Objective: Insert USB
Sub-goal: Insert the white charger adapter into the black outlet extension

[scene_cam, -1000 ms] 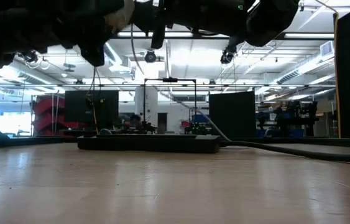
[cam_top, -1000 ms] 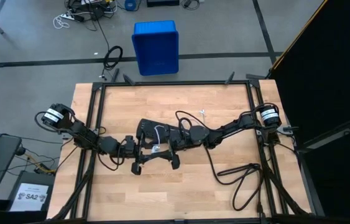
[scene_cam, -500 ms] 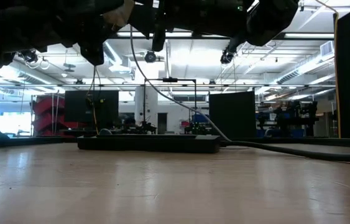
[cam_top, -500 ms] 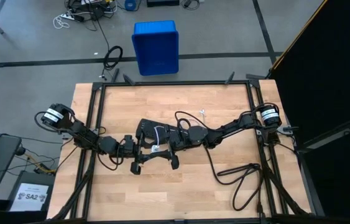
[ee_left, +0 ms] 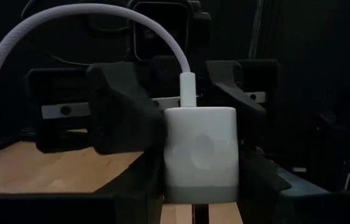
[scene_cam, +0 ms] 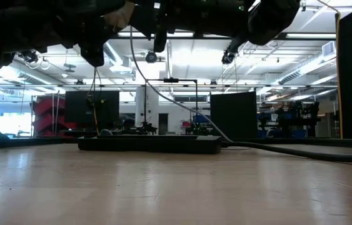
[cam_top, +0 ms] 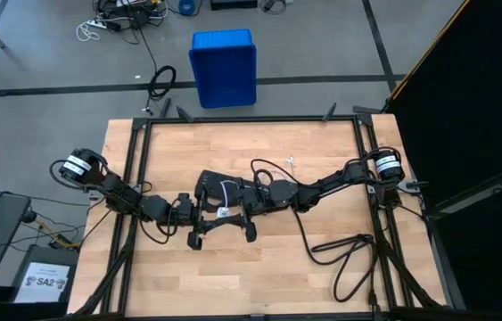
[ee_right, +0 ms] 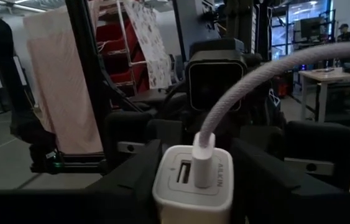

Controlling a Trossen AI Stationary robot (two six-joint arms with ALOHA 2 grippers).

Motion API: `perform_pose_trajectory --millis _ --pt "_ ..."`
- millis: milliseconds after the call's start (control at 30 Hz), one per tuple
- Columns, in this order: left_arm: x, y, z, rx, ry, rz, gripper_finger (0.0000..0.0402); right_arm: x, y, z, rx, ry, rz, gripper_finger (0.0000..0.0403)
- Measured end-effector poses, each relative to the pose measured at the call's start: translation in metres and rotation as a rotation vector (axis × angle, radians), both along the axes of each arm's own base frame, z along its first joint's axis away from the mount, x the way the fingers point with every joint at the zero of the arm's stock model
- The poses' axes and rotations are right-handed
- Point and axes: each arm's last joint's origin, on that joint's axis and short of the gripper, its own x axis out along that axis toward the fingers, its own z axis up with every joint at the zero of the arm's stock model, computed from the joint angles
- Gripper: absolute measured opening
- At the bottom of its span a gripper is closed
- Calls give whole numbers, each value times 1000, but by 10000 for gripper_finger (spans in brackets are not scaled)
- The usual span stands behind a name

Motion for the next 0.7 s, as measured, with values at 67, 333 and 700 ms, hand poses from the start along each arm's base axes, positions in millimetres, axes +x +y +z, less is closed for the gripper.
perform_pose_trajectory --millis 67,333,700 --pt "0 0 0 -2 1 6 126 0 0 0 -7 6 -6 127" --pt "0 0 -1 13 8 -6 126 0 0 -5 20 63 7 158" --pt "0 0 -1 12 12 1 126 1 -2 -10 32 111 -21 179"
